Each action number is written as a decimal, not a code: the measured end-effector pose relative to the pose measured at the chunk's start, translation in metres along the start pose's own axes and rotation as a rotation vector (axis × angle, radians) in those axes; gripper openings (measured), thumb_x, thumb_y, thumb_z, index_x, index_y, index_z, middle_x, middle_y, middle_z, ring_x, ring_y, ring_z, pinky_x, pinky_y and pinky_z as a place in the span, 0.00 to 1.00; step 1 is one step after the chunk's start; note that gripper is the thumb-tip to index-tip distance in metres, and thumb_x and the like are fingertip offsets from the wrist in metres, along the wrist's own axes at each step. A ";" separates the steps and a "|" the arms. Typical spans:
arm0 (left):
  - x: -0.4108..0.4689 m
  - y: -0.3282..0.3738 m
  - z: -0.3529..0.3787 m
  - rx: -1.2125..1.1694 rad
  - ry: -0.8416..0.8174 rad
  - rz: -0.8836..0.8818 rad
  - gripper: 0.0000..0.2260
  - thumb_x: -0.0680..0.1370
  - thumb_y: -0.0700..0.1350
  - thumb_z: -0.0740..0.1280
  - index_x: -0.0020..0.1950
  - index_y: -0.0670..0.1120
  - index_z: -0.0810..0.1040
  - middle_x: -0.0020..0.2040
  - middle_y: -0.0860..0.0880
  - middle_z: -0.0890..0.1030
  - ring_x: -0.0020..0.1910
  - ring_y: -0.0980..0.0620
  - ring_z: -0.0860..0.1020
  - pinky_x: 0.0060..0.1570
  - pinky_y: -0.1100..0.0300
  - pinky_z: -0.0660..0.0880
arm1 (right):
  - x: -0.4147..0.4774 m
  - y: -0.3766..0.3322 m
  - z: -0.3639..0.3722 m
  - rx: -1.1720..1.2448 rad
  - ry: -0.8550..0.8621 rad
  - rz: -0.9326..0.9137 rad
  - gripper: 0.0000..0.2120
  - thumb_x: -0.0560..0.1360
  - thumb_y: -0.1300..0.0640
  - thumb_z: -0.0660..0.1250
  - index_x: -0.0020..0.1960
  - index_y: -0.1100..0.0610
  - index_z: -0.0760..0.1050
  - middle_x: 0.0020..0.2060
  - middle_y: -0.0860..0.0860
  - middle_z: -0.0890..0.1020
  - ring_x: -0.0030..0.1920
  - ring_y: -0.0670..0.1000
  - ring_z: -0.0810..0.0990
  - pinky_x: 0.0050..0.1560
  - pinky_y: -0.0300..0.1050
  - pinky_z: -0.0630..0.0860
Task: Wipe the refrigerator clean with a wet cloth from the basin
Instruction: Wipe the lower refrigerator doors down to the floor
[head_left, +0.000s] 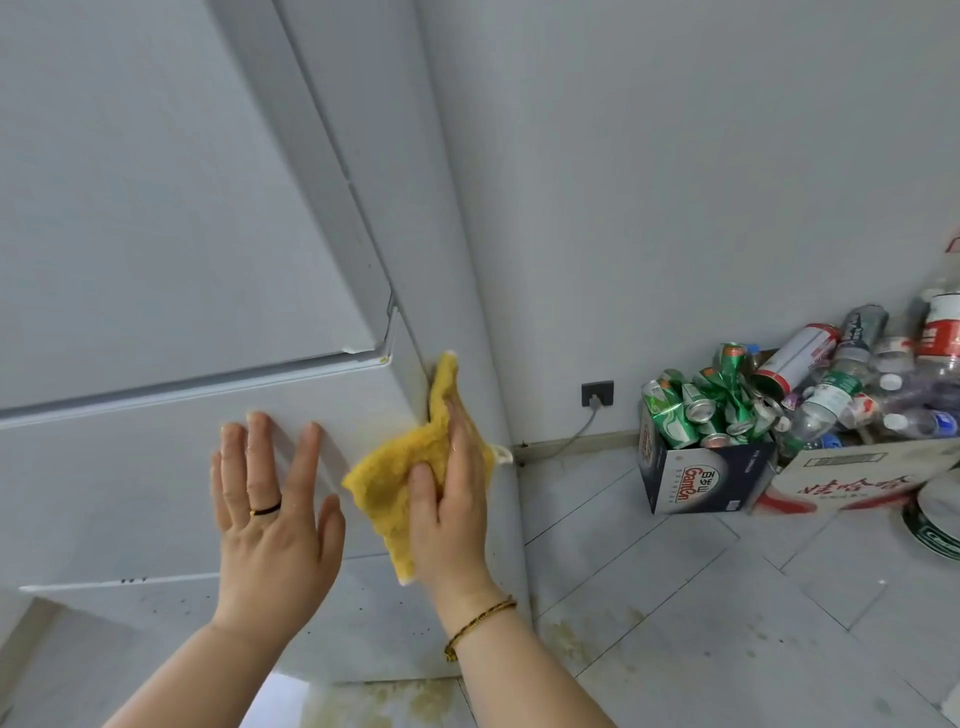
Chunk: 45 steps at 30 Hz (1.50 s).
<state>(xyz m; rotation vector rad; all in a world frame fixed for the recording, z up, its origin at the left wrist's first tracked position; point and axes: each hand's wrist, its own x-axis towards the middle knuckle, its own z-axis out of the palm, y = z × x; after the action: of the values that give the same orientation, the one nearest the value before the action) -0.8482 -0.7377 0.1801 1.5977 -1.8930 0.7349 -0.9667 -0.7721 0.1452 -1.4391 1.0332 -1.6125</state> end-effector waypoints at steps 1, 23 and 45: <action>0.000 0.001 0.000 -0.010 0.002 -0.002 0.34 0.72 0.46 0.55 0.74 0.55 0.42 0.74 0.55 0.35 0.73 0.53 0.36 0.72 0.57 0.36 | -0.011 0.012 -0.004 0.008 -0.049 0.110 0.26 0.71 0.43 0.52 0.69 0.35 0.53 0.69 0.34 0.57 0.68 0.30 0.55 0.72 0.41 0.56; -0.003 -0.007 -0.013 -0.220 -0.023 -0.006 0.31 0.73 0.42 0.53 0.74 0.59 0.47 0.75 0.60 0.41 0.74 0.57 0.41 0.71 0.55 0.44 | -0.023 0.016 -0.006 -0.101 -0.064 0.234 0.24 0.68 0.39 0.48 0.63 0.34 0.52 0.69 0.53 0.67 0.68 0.52 0.67 0.65 0.55 0.68; -0.012 -0.022 -0.022 -0.403 -0.124 -0.014 0.25 0.75 0.42 0.54 0.71 0.54 0.53 0.74 0.62 0.41 0.74 0.58 0.42 0.72 0.57 0.45 | -0.005 -0.016 -0.001 -0.106 0.011 0.168 0.30 0.67 0.39 0.52 0.68 0.45 0.57 0.65 0.51 0.72 0.63 0.49 0.71 0.53 0.27 0.68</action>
<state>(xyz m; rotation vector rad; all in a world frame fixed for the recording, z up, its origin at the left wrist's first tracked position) -0.8230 -0.7167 0.1879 1.4218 -1.9619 0.2287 -0.9670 -0.7608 0.1577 -1.3739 1.2278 -1.4662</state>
